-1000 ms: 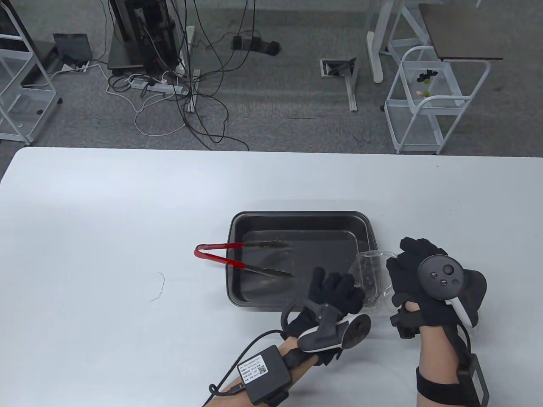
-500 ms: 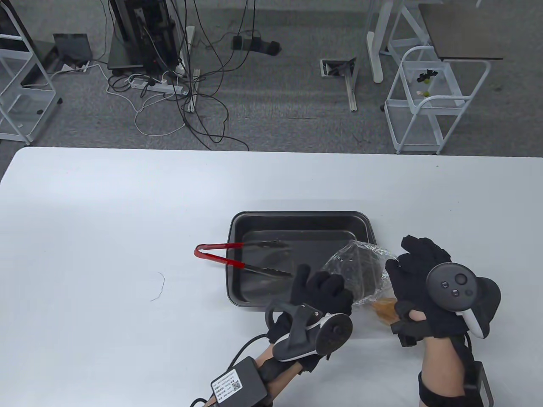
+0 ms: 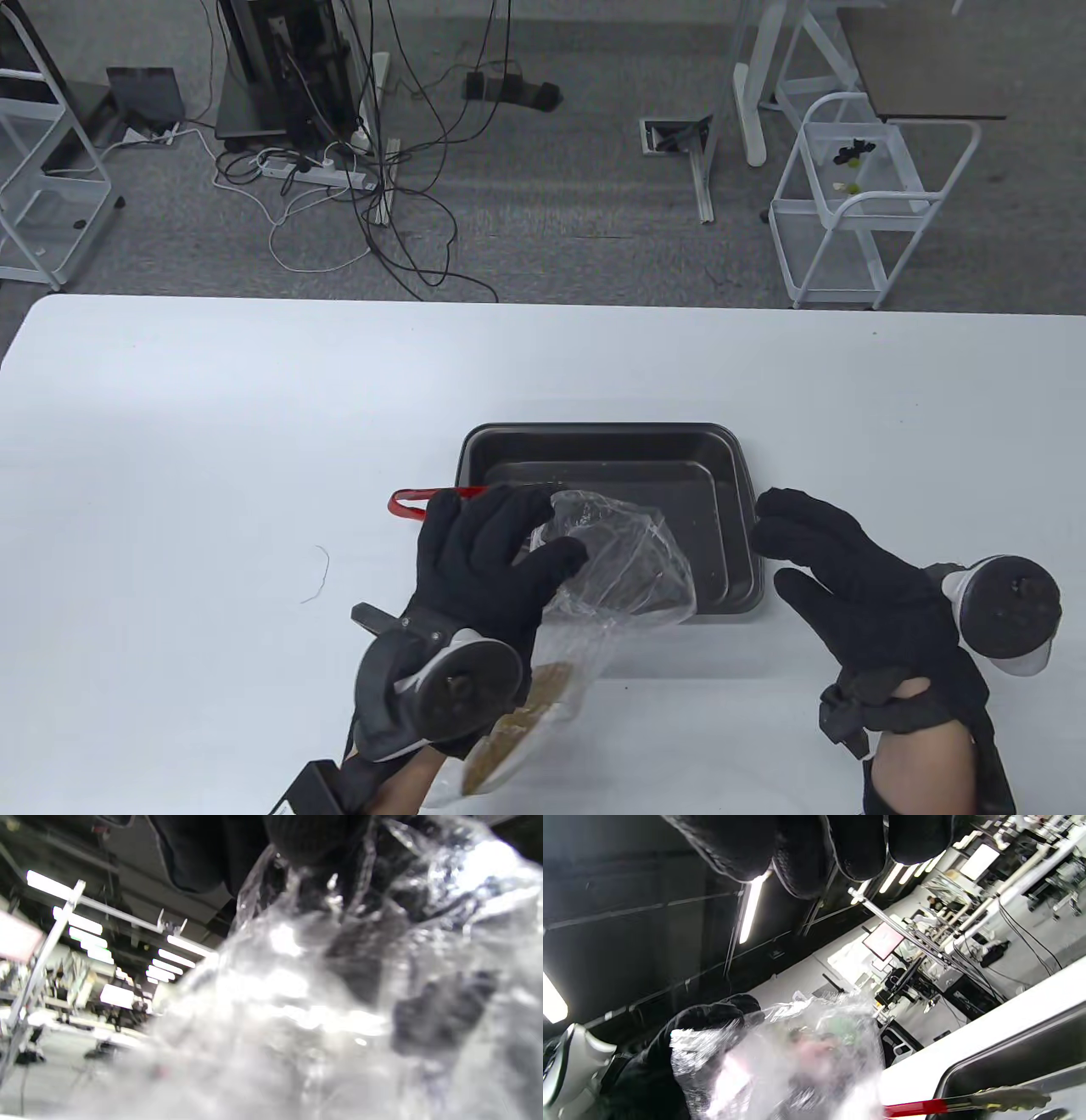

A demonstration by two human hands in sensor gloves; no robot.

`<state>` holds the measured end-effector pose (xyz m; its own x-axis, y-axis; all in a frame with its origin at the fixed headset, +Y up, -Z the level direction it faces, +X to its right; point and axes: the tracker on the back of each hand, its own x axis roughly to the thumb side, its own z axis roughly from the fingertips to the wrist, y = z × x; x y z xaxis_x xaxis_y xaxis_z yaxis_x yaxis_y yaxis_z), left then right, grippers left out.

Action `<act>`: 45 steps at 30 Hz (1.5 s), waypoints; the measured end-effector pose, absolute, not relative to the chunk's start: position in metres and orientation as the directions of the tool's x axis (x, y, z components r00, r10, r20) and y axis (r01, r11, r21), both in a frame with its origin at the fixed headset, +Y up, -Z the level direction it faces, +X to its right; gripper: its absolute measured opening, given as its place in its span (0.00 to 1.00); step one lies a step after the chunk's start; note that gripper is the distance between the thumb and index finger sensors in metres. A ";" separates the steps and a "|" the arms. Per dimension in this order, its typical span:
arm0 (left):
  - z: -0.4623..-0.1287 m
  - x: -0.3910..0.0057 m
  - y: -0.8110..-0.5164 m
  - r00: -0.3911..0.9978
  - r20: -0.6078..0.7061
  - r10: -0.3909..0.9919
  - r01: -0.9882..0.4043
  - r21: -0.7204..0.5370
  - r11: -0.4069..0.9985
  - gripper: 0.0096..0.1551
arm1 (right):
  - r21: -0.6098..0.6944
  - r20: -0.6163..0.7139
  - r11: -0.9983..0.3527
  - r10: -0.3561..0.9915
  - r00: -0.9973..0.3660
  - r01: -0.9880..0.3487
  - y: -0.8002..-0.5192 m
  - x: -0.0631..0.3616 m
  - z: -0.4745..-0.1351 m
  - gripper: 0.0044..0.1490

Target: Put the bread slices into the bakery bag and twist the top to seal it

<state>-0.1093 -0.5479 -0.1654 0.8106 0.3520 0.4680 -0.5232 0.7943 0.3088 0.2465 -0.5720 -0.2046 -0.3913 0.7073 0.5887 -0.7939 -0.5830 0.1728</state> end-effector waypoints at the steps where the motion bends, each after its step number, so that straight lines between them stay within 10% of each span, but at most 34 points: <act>1: -0.167 -0.116 -0.552 0.781 0.490 0.387 -0.560 0.277 0.780 0.22 | 0.170 0.614 -0.627 0.671 -0.416 -0.760 -0.571 0.240 -0.203 0.38; 11: -0.182 -0.159 -0.567 0.630 0.588 0.508 -0.669 0.078 0.739 0.22 | -0.100 0.720 -0.928 0.182 -0.669 -0.360 -0.586 0.138 -0.183 0.43; 18: -0.174 -0.181 -0.562 0.866 0.487 0.112 -0.186 0.106 0.977 0.22 | -0.288 0.570 -0.952 -0.082 -0.817 -0.106 -0.575 0.138 -0.168 0.23; 21: -0.166 -0.187 -0.560 0.854 0.479 0.203 -0.267 0.069 0.961 0.23 | -0.297 0.622 -0.940 -0.057 -0.781 -0.168 -0.570 0.129 -0.157 0.23; 26: -0.169 -0.211 -0.598 0.581 0.518 0.628 -0.681 -0.114 0.724 0.59 | -0.466 0.614 -0.872 -0.199 -0.764 -0.147 -0.574 0.116 -0.150 0.24; 34: -0.201 -0.187 -0.708 0.508 0.272 0.818 -0.614 -0.551 0.564 0.88 | -0.501 0.607 -0.849 -0.208 -0.767 -0.166 -0.575 0.115 -0.150 0.24; 39: -0.203 -0.165 -0.722 0.492 0.203 0.847 -0.732 -0.430 0.528 0.73 | -0.519 0.621 -0.832 -0.211 -0.755 -0.195 -0.577 0.113 -0.149 0.25; 45: -0.195 -0.173 -0.729 0.390 0.205 0.898 -0.876 -0.219 0.430 0.22 | -0.545 0.573 -0.812 -0.178 -0.800 -0.210 -0.574 0.115 -0.143 0.25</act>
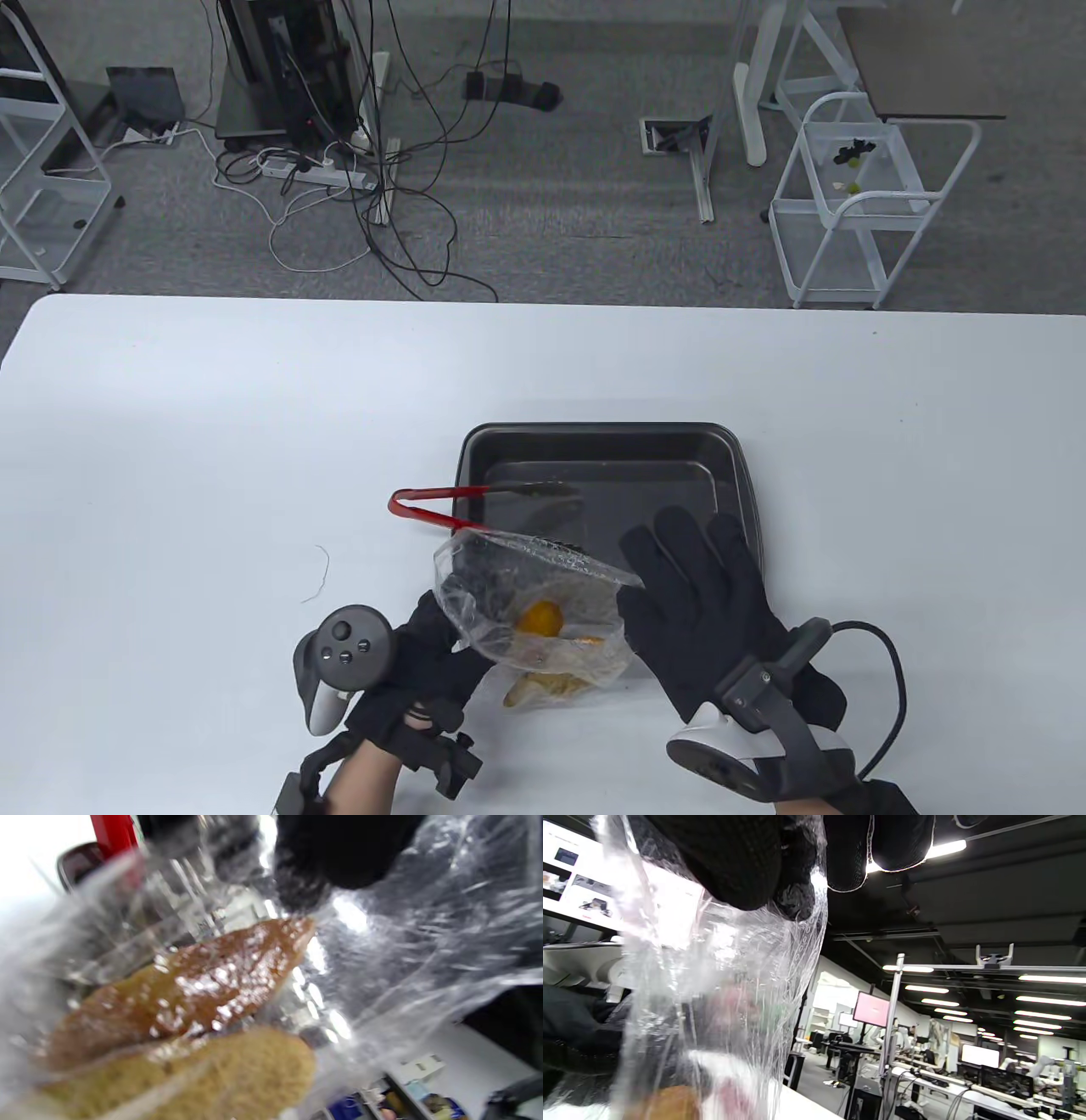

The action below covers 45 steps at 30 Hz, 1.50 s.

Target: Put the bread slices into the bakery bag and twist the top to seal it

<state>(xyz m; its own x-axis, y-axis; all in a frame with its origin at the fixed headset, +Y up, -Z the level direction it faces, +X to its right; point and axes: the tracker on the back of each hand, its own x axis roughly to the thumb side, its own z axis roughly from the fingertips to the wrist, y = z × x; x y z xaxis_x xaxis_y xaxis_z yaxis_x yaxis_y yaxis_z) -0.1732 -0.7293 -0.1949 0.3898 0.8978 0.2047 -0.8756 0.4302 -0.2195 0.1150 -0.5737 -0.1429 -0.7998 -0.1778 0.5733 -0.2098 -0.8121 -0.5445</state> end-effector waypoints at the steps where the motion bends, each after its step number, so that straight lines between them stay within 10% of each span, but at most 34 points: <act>1: -0.193 -0.176 -0.731 0.363 0.191 0.912 -0.893 -0.210 0.399 0.22 | -0.581 0.520 -0.790 -0.176 -0.836 -0.195 -0.571 0.119 -0.142 0.24; 6: -0.188 -0.180 -0.728 0.314 0.214 0.925 -0.907 -0.218 0.359 0.21 | -0.542 0.559 -0.720 0.078 -0.825 -0.435 -0.575 0.133 -0.140 0.23; 11: -0.183 -0.183 -0.738 0.245 0.150 0.958 -0.943 -0.194 0.271 0.21 | -0.334 0.540 -0.558 0.547 -0.640 -0.759 -0.620 0.157 -0.152 0.58; 19: -0.187 -0.180 -0.748 0.122 0.115 0.986 -0.944 -0.294 0.151 0.21 | 0.293 0.371 -0.647 0.755 -0.540 -0.704 -0.690 0.144 -0.195 0.71; 23: -0.189 -0.170 -0.751 0.114 0.114 0.987 -0.919 -0.364 0.148 0.22 | 0.282 0.421 -0.694 0.710 -0.565 -0.662 -0.708 0.130 -0.199 0.61; 24: -0.189 -0.170 -0.752 0.116 0.112 0.987 -0.916 -0.371 0.150 0.22 | 0.227 0.427 -0.676 0.716 -0.552 -0.702 -0.709 0.131 -0.200 0.40; 26: -0.189 -0.175 -0.751 0.150 0.095 0.984 -0.931 -0.321 0.173 0.23 | 0.180 0.412 -0.637 0.741 -0.531 -0.749 -0.710 0.136 -0.201 0.29; 37: -0.188 -0.176 -0.744 0.181 0.161 0.970 -0.894 -0.385 0.230 0.29 | 0.276 0.327 -0.488 0.858 -0.396 -0.828 -0.713 0.143 -0.196 0.37; 42: -0.178 -0.159 -0.728 0.278 0.296 0.914 -0.760 -0.514 0.397 0.73 | 0.246 0.351 -0.536 0.826 -0.442 -0.807 -0.712 0.136 -0.189 0.30; 45: -0.167 -0.149 -0.717 0.387 0.368 0.846 -0.719 -0.453 0.526 0.81 | 0.198 0.376 -0.545 0.810 -0.450 -0.815 -0.707 0.123 -0.179 0.29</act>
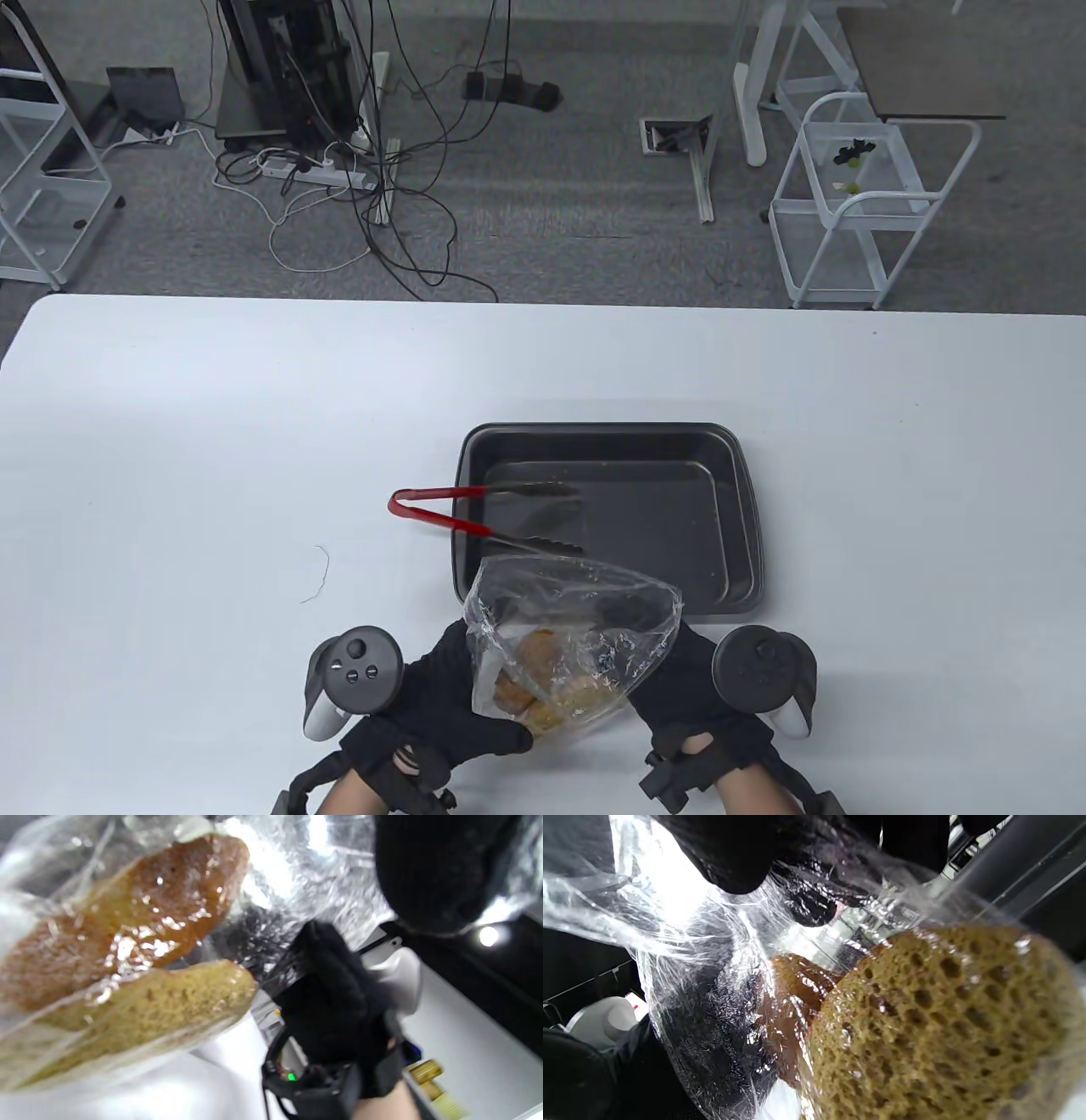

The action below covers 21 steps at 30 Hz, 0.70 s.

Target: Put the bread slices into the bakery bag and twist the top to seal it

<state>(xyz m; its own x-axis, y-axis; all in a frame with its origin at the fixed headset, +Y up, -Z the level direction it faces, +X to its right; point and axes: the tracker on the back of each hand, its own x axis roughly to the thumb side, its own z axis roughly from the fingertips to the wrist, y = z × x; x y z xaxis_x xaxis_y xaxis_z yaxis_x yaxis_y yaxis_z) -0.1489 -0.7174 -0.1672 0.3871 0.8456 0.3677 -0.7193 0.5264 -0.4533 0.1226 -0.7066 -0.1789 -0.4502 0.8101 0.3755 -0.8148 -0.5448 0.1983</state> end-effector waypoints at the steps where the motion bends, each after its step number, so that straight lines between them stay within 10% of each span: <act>1: -0.165 -0.145 -0.716 0.407 0.380 0.831 -0.712 -0.438 0.549 0.82 | 0.183 0.382 -0.552 0.802 -0.458 -0.814 -0.705 0.119 -0.176 0.29; 9: -0.153 -0.122 -0.716 0.572 0.418 0.706 -0.659 -0.278 0.699 0.84 | 0.083 0.411 -0.599 0.748 -0.520 -0.796 -0.701 0.067 -0.143 0.32; 13: -0.154 -0.123 -0.718 0.621 0.399 0.675 -0.660 -0.198 0.725 0.80 | 0.415 0.421 -0.595 0.796 -0.434 -0.689 -0.708 0.052 -0.145 0.46; 21: -0.154 -0.123 -0.721 0.691 0.359 0.628 -0.657 -0.052 0.752 0.68 | 0.482 0.460 -0.636 0.769 -0.445 -0.602 -0.712 0.045 -0.142 0.56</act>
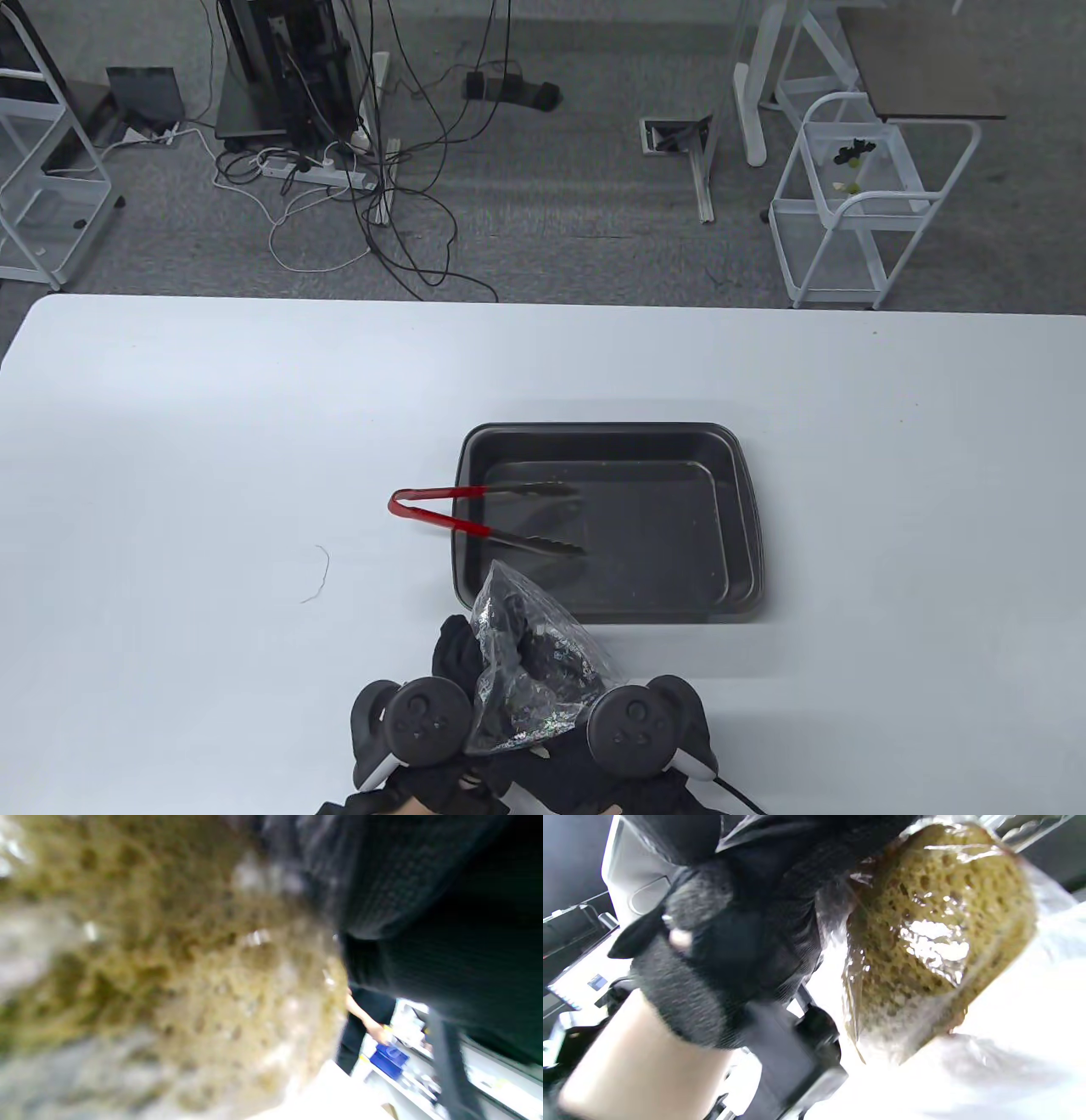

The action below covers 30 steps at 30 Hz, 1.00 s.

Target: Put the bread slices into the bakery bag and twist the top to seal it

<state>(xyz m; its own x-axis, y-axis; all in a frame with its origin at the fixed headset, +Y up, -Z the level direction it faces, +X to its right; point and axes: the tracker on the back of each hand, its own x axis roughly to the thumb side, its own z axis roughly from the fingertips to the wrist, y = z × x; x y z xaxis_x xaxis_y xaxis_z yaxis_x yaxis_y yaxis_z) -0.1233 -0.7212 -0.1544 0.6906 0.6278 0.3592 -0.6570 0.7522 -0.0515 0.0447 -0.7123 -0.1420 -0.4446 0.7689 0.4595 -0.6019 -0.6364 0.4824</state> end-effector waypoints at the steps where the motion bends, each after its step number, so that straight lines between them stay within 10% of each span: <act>1: -0.155 -0.124 -0.721 0.690 0.355 0.631 -0.660 -0.049 0.749 0.66 | 0.499 0.459 -0.642 0.766 -0.450 -0.582 -0.712 0.047 -0.143 0.56; 10: -0.171 -0.144 -0.730 0.430 0.344 0.835 -0.815 -0.250 0.523 0.52 | 0.306 0.392 -0.538 0.823 -0.411 -0.786 -0.698 0.108 -0.167 0.55; 16: -0.169 -0.129 -0.729 0.375 0.438 0.817 -0.726 -0.409 0.552 0.55 | 0.454 0.338 -0.502 0.861 -0.379 -0.736 -0.715 0.108 -0.183 0.68; 23: -0.169 -0.126 -0.731 0.410 0.403 0.818 -0.727 -0.397 0.560 0.60 | 0.327 0.367 -0.367 0.899 -0.241 -0.871 -0.715 0.099 -0.182 0.29; 30: -0.159 -0.120 -0.723 0.566 0.407 0.717 -0.701 -0.221 0.678 0.57 | 0.185 0.429 -0.456 0.834 -0.345 -0.871 -0.695 0.085 -0.150 0.27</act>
